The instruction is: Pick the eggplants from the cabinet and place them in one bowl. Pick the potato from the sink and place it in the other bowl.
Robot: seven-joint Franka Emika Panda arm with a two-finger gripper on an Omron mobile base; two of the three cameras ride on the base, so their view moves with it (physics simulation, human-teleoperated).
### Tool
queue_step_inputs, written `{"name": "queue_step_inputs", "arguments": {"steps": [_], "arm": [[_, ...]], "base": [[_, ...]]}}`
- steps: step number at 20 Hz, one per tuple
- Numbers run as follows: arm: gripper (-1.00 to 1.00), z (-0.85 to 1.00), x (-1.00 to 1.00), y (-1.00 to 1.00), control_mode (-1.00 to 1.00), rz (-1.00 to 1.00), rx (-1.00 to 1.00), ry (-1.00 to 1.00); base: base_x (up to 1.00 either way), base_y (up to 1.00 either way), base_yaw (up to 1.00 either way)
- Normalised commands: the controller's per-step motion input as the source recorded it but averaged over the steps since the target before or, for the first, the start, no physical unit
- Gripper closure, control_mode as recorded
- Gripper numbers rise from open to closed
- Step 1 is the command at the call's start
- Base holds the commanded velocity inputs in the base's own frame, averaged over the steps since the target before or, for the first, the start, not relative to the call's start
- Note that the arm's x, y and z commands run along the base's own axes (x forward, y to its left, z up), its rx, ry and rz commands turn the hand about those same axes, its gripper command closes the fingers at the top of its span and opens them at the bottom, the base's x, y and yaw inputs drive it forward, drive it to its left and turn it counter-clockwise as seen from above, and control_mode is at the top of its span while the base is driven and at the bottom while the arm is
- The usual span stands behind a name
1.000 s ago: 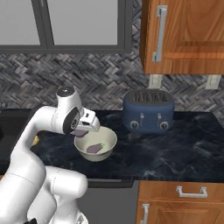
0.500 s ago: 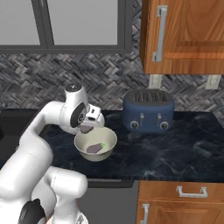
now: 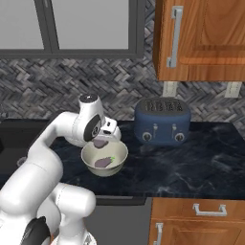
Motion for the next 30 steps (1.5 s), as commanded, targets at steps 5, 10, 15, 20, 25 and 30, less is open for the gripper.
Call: {"name": "queue_step_inputs", "arguments": {"steps": [5, 10, 15, 20, 25, 30], "arm": [[1.0, 0.0, -0.04, 0.0, -1.0, 0.0, 0.0, -0.01], [1.0, 0.0, -0.31, 0.0, -1.0, 0.0, 0.0, 0.0], [1.0, 0.0, -0.24, 0.0, -1.0, 0.0, 0.0, 0.0], [1.0, -0.02, 0.07, 0.03, -1.0, 0.0, 0.0, 0.0], [1.0, -0.15, 0.09, 0.03, -1.0, 0.0, 0.0, 0.0], [1.0, -0.11, 0.0, 0.0, -1.0, 0.0, 0.0, 0.01]], "base": [[0.0, 0.0, 0.0], [0.0, 0.0, 0.0], [0.0, 0.0, 0.0], [0.0, 0.0, 0.0], [0.0, 0.0, 0.0], [0.0, 0.0, 0.0]]}}
